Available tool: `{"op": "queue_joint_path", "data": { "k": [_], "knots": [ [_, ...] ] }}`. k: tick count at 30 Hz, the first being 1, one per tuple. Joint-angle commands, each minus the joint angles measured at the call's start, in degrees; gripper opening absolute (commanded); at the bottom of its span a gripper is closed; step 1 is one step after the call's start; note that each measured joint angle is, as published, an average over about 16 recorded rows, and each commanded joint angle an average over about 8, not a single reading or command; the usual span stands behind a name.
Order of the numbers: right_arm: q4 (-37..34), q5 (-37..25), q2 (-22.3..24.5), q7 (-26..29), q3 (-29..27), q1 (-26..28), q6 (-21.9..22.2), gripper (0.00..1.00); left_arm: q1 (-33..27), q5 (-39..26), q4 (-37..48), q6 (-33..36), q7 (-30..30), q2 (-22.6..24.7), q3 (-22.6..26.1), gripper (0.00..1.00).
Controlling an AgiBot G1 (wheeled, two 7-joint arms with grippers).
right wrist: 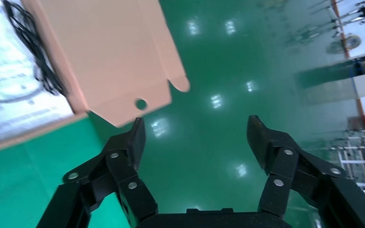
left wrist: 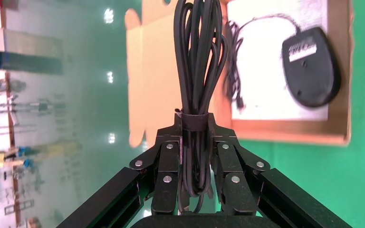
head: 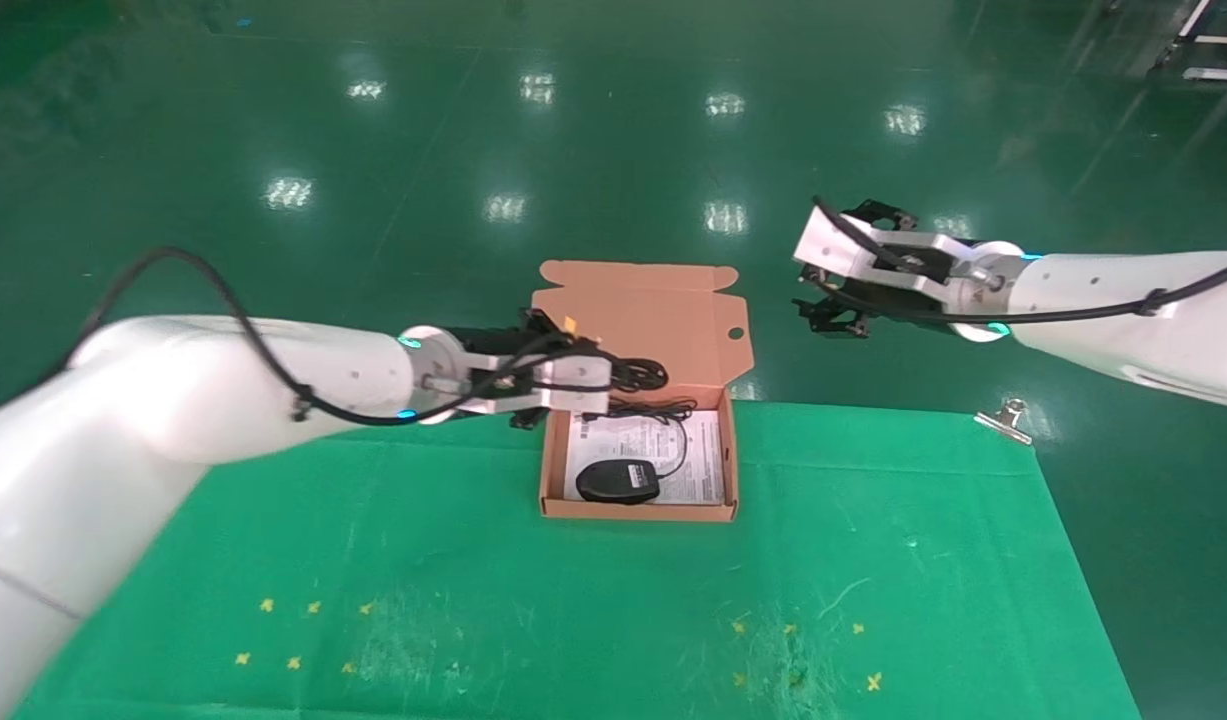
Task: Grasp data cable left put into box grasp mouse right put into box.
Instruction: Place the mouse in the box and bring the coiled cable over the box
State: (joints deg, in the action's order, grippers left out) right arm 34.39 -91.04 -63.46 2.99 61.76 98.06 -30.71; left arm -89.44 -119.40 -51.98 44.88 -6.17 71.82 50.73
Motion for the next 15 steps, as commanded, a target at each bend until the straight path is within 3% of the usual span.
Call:
{"op": "queue_joint_path", "data": {
  "k": [1, 9, 15],
  "knots": [
    [1.6, -1.0, 1.5, 1.4, 0.4, 0.5, 0.0, 1.00, 0.2, 0.6, 3.6, -1.8, 2.4, 2.5, 0.3, 0.00],
    [10.2, -6.6, 7.0, 9.9, 2.4, 1.0, -0.6, 1.00, 0.5, 7.4, 10.5, -6.8, 10.7, 6.4, 4.5, 0.00],
    [16.6, -11.5, 10.1, 17.1, 3.8, 1.2, -1.6, 1.00, 1.0, 12.5, 11.9, -10.4, 12.5, 6.7, 10.3, 0.00]
  ]
}}
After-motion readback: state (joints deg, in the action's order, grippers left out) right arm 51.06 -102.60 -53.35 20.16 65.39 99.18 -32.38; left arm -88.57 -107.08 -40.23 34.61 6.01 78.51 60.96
